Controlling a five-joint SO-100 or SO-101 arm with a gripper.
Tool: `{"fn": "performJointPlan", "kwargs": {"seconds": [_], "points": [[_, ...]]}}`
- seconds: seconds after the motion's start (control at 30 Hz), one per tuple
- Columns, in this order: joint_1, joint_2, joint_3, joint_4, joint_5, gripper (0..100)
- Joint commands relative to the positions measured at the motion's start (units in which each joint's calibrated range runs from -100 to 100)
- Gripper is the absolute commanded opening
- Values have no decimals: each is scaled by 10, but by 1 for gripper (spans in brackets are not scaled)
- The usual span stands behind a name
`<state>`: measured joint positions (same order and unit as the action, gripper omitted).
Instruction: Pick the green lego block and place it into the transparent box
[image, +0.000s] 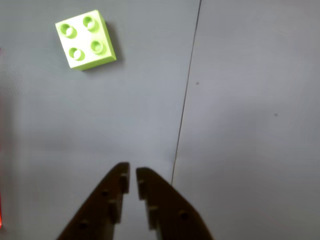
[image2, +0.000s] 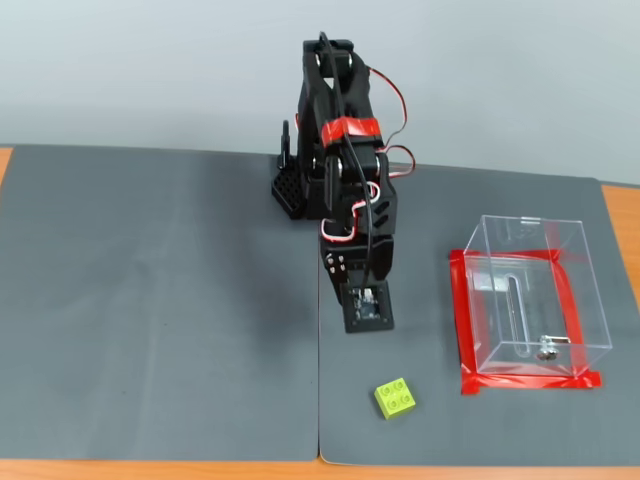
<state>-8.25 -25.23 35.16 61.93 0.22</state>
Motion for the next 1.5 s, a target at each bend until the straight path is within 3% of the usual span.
{"fn": "performJointPlan", "kwargs": {"seconds": [0.0, 0.6, 1.13, 1.47], "points": [[-25, 61, -93, -1, 2, 2], [-83, 238, -263, -6, 2, 2], [-113, 276, -277, -17, 2, 41], [-119, 283, -270, -74, 3, 42]]}}
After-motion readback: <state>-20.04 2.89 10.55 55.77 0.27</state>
